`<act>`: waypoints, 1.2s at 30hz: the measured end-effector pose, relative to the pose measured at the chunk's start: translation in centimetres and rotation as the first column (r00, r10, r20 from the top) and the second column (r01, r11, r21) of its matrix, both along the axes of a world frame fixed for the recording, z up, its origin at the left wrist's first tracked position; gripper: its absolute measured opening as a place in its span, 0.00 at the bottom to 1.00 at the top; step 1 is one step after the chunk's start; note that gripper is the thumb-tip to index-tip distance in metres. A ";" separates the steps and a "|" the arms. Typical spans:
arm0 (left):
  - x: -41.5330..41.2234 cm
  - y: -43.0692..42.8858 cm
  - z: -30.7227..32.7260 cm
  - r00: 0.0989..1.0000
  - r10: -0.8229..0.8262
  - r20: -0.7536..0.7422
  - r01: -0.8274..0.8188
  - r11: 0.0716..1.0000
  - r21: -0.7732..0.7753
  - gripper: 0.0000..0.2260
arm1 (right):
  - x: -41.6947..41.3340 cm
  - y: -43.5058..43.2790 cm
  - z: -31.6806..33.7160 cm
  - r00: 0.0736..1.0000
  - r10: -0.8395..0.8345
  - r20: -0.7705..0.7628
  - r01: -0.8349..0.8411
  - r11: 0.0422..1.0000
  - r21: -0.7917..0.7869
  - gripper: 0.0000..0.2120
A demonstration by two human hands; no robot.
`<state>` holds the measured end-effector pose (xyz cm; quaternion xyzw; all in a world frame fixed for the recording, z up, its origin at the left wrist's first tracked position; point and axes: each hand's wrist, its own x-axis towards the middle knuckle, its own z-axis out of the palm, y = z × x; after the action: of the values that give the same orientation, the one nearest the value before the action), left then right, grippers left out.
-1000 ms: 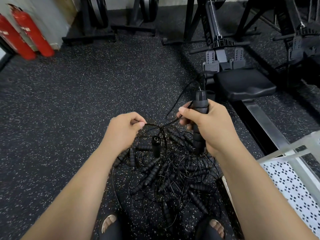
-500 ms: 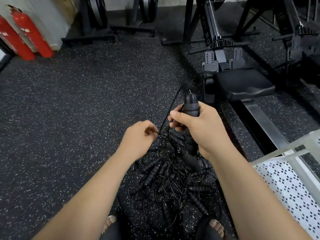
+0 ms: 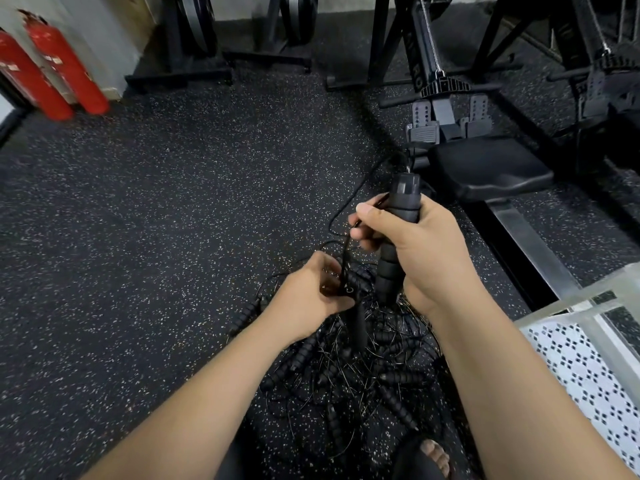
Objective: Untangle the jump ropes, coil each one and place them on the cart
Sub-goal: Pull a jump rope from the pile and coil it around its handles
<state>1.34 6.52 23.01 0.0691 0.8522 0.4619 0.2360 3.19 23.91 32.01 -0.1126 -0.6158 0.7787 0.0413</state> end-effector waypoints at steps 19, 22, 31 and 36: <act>0.2 0.6 2.4 0.902 0.059 0.427 -0.274 0.842 0.464 0.08 | -0.5 1.4 -0.6 0.986 -0.167 -0.025 0.168 0.984 0.056 0.06; 0.1 0.2 2.0 0.936 0.041 0.350 -0.201 0.877 0.436 0.08 | -0.5 1.3 -0.8 0.984 -0.175 -0.014 0.176 0.982 0.062 0.06; 0.6 0.5 2.5 0.937 -0.028 0.349 -0.116 0.915 0.387 0.09 | -0.5 0.9 -0.9 0.990 -0.137 -0.033 0.139 0.986 0.088 0.04; 0.0 -0.2 2.7 0.917 -0.030 0.399 -0.135 0.915 0.380 0.09 | -0.3 0.8 -0.7 0.994 -0.108 -0.034 0.111 0.990 0.087 0.05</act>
<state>1.34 6.34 25.74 -0.0025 0.6758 0.6365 0.3716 2.86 24.72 31.31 -0.1331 -0.6421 0.7486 0.0979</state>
